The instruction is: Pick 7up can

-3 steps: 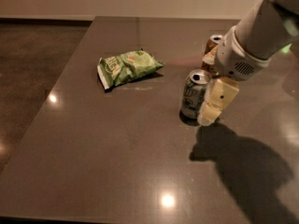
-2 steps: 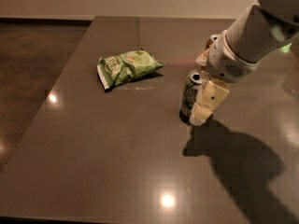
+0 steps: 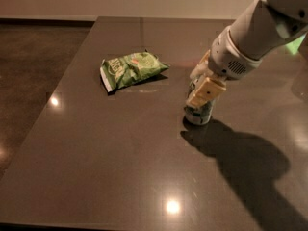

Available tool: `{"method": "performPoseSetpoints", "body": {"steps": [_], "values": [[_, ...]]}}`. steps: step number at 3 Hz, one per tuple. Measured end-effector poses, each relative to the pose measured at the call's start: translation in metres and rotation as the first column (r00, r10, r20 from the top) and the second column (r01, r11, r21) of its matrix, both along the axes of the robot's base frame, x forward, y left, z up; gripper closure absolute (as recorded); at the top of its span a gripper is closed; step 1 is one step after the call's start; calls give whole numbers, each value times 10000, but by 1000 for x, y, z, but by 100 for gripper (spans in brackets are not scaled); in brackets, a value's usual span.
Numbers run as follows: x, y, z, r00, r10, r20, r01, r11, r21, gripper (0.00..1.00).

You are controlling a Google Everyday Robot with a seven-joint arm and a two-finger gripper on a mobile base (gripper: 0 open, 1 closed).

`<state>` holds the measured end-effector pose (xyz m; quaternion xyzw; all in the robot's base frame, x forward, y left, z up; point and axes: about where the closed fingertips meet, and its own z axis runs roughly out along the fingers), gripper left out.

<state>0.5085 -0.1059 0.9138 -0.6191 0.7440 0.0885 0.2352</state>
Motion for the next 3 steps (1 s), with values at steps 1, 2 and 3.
{"method": "performPoseSetpoints", "body": {"steps": [1,2,3], "values": [[1,6,12,9998,177,102,-179,9997,150,70],[-7,19,40,9975,578,405,-586,9981,175,94],[-19,30,67,9932,1049,506,-1059,9942,183,100]]}}
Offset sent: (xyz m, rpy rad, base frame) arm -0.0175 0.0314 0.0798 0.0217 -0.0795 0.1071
